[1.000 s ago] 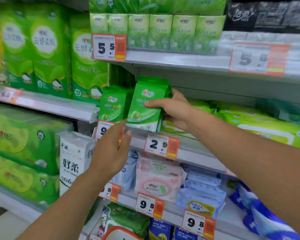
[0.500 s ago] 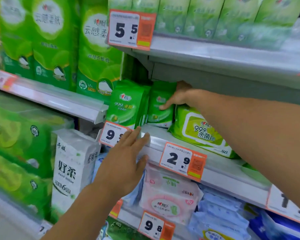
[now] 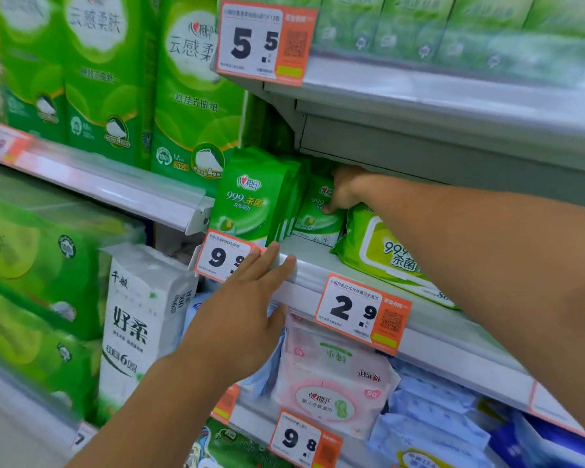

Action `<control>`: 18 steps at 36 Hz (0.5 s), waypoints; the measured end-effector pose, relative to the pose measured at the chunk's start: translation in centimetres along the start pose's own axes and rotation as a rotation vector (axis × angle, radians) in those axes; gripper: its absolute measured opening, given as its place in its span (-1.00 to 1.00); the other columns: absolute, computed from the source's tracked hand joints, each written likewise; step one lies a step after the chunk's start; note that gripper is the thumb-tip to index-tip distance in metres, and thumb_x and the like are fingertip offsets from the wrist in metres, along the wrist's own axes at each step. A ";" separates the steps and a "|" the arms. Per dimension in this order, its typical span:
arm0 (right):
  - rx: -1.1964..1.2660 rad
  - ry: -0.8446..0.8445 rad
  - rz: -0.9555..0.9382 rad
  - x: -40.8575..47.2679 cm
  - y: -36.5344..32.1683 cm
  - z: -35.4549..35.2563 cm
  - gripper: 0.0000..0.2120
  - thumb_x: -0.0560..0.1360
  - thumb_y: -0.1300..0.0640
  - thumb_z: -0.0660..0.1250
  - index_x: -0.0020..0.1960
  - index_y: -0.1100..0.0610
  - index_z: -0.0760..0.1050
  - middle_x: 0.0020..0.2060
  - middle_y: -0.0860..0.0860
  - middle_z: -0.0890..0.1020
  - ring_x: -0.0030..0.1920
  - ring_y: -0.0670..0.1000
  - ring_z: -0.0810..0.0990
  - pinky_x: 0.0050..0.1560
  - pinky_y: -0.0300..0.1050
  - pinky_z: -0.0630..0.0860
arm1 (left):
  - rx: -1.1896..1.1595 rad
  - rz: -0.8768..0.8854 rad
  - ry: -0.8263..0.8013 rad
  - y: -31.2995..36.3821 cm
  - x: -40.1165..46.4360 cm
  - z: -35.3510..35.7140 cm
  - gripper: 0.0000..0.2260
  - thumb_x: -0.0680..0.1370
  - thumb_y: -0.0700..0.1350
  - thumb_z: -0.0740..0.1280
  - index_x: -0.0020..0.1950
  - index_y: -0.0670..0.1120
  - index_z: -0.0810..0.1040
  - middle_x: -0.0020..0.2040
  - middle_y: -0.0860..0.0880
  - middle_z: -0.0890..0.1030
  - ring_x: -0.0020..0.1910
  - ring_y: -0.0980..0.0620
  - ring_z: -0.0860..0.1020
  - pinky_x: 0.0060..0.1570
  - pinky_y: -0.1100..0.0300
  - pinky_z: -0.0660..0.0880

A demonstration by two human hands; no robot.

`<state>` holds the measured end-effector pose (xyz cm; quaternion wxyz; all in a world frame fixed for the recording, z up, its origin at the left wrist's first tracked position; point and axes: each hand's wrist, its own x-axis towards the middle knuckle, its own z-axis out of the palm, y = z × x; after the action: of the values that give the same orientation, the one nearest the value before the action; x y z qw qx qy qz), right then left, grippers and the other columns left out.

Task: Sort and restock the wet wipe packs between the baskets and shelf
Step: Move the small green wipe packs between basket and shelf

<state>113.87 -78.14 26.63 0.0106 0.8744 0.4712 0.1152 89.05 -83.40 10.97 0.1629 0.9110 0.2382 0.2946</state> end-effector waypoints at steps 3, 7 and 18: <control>0.019 0.032 -0.006 -0.6 0.4 -0.4 -0.09 0.46 -0.14 0.48 0.59 0.22 0.12 0.50 0.18 0.33 0.43 0.21 0.39 0.37 -0.03 0.40 | 0.006 -0.013 -0.019 0.4 -0.1 -0.1 -0.42 0.66 0.02 0.19 0.59 0.22 -0.03 0.56 0.30 -0.20 0.56 0.24 -0.19 0.47 0.26 0.05; 0.104 0.205 -0.001 -4.4 1.0 -1.3 -0.03 0.39 -0.19 0.51 0.60 0.08 0.07 0.50 0.17 0.27 0.44 0.27 0.34 0.40 0.10 0.37 | -0.013 -0.028 0.028 0.5 -0.5 -0.1 -0.42 0.64 -0.01 0.24 0.60 0.13 0.07 0.61 0.16 -0.08 0.59 0.11 -0.08 0.54 0.14 0.02; 0.964 0.409 -0.001 -38.9 -2.8 23.3 -0.75 0.54 0.00 0.35 -0.20 0.15 0.51 -0.39 -0.03 0.56 -0.35 -0.02 0.52 -0.26 -0.02 0.50 | 0.209 -0.032 -0.616 1.0 -13.6 7.7 -0.76 0.56 0.05 0.35 0.17 -0.02 0.55 0.08 -0.07 0.64 0.09 -0.13 0.58 0.03 0.12 0.47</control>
<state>95.88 -106.66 -3.86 -0.4851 0.7395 0.4635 0.0536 84.41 -92.61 -0.80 0.1376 0.9653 0.2208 -0.0233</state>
